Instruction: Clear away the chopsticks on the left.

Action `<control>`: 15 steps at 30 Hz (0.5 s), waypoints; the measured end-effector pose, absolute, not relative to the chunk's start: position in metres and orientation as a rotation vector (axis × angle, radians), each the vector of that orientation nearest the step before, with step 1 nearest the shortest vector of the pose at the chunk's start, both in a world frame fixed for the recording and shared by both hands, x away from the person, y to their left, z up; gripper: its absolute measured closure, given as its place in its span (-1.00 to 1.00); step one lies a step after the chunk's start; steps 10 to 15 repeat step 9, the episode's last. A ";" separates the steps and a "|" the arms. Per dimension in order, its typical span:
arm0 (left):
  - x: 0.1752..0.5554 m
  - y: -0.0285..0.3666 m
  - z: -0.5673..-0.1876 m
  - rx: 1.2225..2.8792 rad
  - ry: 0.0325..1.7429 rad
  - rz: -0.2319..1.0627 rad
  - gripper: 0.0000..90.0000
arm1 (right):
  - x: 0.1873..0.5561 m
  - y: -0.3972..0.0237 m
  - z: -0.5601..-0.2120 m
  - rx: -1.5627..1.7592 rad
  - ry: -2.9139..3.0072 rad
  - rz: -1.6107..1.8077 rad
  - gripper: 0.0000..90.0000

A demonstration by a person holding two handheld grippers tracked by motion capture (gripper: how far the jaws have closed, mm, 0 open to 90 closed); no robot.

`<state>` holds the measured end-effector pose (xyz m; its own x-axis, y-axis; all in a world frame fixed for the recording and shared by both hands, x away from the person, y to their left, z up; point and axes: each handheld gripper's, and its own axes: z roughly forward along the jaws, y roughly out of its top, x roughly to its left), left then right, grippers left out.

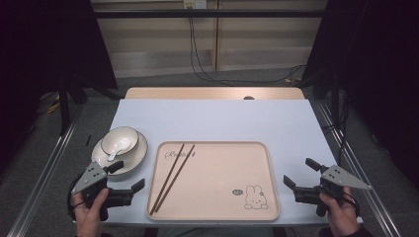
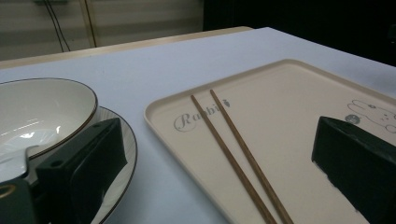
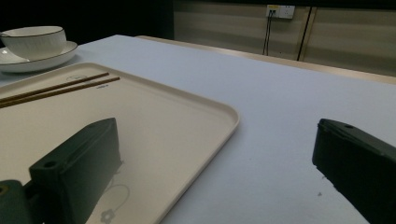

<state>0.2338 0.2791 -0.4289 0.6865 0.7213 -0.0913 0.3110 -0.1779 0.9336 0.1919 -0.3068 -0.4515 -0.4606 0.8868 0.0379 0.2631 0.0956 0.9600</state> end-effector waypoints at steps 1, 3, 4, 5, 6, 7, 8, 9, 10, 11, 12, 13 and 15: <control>0.232 0.282 -0.430 1.756 0.839 0.462 -0.94 | 0.192 -0.307 -0.451 1.126 1.793 1.393 -0.98; 0.228 0.293 -0.434 1.699 0.874 0.446 -0.94 | 0.191 -0.308 -0.451 1.119 1.800 1.396 -0.98; 0.228 0.297 -0.437 1.680 0.894 0.438 -0.95 | 0.191 -0.308 -0.452 1.114 1.801 1.399 -0.98; 0.227 0.300 -0.438 1.671 0.902 0.423 -0.95 | 0.191 -0.308 -0.451 1.119 1.794 1.401 -0.98; 0.227 0.302 -0.437 1.667 0.899 0.417 -0.95 | 0.191 -0.308 -0.451 1.111 1.795 1.402 -0.98; 0.226 0.303 -0.437 1.667 0.898 0.445 -0.95 | 0.192 -0.308 -0.451 1.111 1.791 1.407 -0.99; 0.226 0.303 -0.437 1.667 0.898 0.445 -0.96 | 0.192 -0.308 -0.452 1.110 1.794 1.408 -0.99; 0.226 0.303 -0.436 1.664 0.905 0.464 -0.96 | 0.192 -0.308 -0.452 1.110 1.794 1.408 -0.99; 0.226 0.303 -0.436 1.664 0.905 0.464 -0.96 | 0.192 -0.308 -0.452 1.110 1.794 1.408 -0.99; 0.226 0.303 -0.436 1.664 0.905 0.464 -0.96 | 0.192 -0.308 -0.452 1.110 1.794 1.408 -0.99; 0.226 0.303 -0.436 1.664 0.905 0.464 -0.96 | 0.192 -0.308 -0.452 1.110 1.794 1.408 -0.99; 0.226 0.303 -0.436 1.664 0.905 0.464 -0.96 | 0.192 -0.308 -0.452 1.110 1.794 1.408 -0.99; 0.226 0.303 -0.436 1.664 0.905 0.464 -0.96 | 0.192 -0.308 -0.452 1.110 1.794 1.408 -0.99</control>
